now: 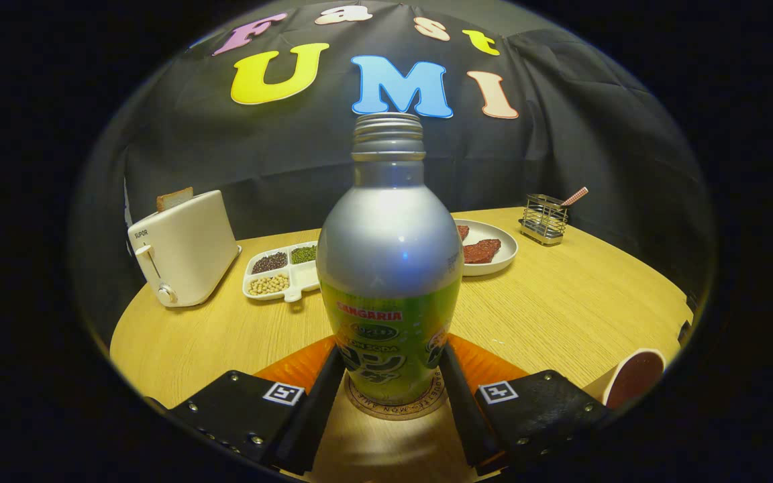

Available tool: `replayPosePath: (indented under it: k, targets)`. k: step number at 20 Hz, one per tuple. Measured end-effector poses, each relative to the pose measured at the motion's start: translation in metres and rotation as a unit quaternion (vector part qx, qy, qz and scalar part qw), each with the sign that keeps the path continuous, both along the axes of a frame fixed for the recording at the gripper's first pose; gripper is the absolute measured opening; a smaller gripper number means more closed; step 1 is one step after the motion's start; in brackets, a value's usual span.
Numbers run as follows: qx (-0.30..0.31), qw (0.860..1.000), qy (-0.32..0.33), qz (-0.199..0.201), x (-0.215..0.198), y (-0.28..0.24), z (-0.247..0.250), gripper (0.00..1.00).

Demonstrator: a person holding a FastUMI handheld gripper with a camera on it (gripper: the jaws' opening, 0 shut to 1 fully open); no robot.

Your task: Take the bottle from table, then pour the juice into the cup, finally place the bottle on the coaster

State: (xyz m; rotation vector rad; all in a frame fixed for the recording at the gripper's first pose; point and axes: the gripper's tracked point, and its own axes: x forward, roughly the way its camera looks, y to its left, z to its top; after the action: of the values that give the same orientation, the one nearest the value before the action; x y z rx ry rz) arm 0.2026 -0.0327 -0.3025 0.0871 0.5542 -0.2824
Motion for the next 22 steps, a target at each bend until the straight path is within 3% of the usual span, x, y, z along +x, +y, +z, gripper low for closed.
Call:
replayPosePath:
  k: [11,22]
  targets:
    - [0.007,1.000,-0.006,0.022,-0.020,0.013,0.021,0.84]
    - [0.009,0.993,-0.083,0.083,-0.077,0.032,0.122,0.84]
